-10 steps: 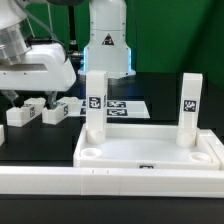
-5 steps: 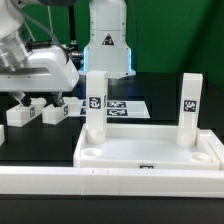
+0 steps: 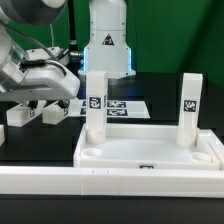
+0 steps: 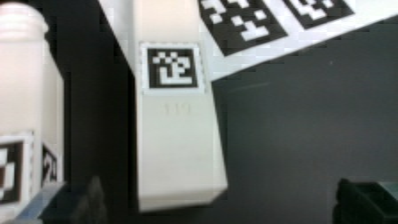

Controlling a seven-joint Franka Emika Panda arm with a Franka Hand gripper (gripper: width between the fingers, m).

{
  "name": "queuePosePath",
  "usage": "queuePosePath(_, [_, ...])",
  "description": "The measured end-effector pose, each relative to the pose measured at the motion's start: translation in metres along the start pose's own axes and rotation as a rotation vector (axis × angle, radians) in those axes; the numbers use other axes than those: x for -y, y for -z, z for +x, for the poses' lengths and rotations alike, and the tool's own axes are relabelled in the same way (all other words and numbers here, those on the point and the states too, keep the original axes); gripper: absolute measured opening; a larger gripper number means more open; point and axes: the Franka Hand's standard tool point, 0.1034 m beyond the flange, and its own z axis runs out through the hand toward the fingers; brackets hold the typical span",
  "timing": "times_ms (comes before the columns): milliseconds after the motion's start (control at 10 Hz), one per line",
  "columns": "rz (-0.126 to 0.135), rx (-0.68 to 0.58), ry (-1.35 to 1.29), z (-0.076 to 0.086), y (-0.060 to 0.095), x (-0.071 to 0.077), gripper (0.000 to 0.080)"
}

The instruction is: Assemble desk

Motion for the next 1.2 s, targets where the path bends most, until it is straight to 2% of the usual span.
queuePosePath(100, [0.008, 0.061, -0.015, 0.002, -0.003, -0.001, 0.0648])
queuePosePath(200, [0.003, 0.070, -0.051, 0.005, -0.006, -0.002, 0.0648])
queuePosePath(300, [0.008, 0.097, -0.079, 0.002, -0.009, -0.001, 0.0648])
queuePosePath(700, [0.007, 0.099, -0.083, 0.002, -0.011, -0.002, 0.0648])
queuePosePath(1200, [-0.008, 0.127, -0.102, 0.003, -0.018, -0.007, 0.0648])
